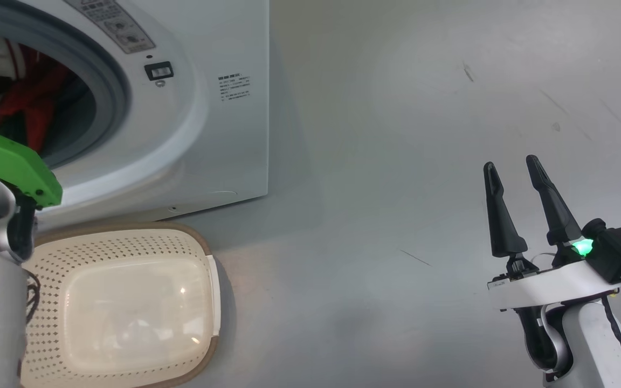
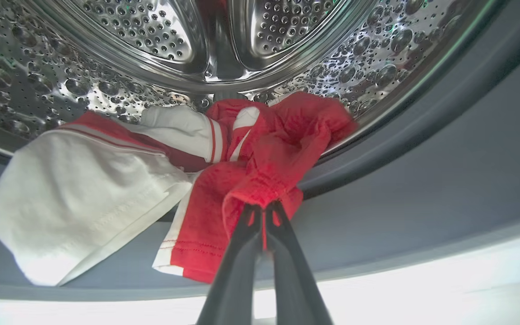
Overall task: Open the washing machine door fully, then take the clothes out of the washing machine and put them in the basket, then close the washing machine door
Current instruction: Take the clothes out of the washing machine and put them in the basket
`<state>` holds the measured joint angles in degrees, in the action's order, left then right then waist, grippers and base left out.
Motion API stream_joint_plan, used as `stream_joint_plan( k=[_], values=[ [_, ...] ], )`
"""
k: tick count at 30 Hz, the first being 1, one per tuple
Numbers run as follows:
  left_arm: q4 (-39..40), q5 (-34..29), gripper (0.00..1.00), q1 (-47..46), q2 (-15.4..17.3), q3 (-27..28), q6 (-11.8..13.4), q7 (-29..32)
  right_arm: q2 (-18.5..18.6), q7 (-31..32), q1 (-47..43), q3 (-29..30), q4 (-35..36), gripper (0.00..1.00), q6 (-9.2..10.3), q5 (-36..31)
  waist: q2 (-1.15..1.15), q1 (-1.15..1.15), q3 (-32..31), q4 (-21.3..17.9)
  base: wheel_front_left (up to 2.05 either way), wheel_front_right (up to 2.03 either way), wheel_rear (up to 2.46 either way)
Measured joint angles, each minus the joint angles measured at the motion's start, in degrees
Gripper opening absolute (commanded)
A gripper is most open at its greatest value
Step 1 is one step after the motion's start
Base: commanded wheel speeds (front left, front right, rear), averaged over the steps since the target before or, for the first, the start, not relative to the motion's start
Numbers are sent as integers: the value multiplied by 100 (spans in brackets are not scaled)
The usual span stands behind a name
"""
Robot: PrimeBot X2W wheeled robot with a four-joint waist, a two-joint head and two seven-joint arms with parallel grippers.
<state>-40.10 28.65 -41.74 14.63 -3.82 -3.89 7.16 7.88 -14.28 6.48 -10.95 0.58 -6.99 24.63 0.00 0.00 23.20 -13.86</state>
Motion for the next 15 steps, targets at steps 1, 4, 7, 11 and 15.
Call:
stream_joint_plan(
  k=[1,4,7,11,15],
  values=[
    [-5,-1,0,53,-30,-20,-3,-67,7,0,-2,-1,-4,100,0,0,0,0,-36,39,0,0,0],
    [-26,-94,0,271,-91,-143,-75,-333,33,0,-19,-15,-43,100,0,0,0,0,-192,188,0,0,0],
    [-21,-120,0,403,-155,-199,-132,-506,43,-1,-63,-13,-70,100,0,0,0,0,-317,301,0,0,0],
    [14,-121,0,545,-287,-286,-199,-754,76,-1,-183,10,-122,100,0,1,0,0,-473,472,0,0,0],
    [125,-187,0,698,-303,-413,-230,-1009,83,-1,-237,-7,-156,100,0,1,0,0,-631,642,0,0,0]
  ],
)
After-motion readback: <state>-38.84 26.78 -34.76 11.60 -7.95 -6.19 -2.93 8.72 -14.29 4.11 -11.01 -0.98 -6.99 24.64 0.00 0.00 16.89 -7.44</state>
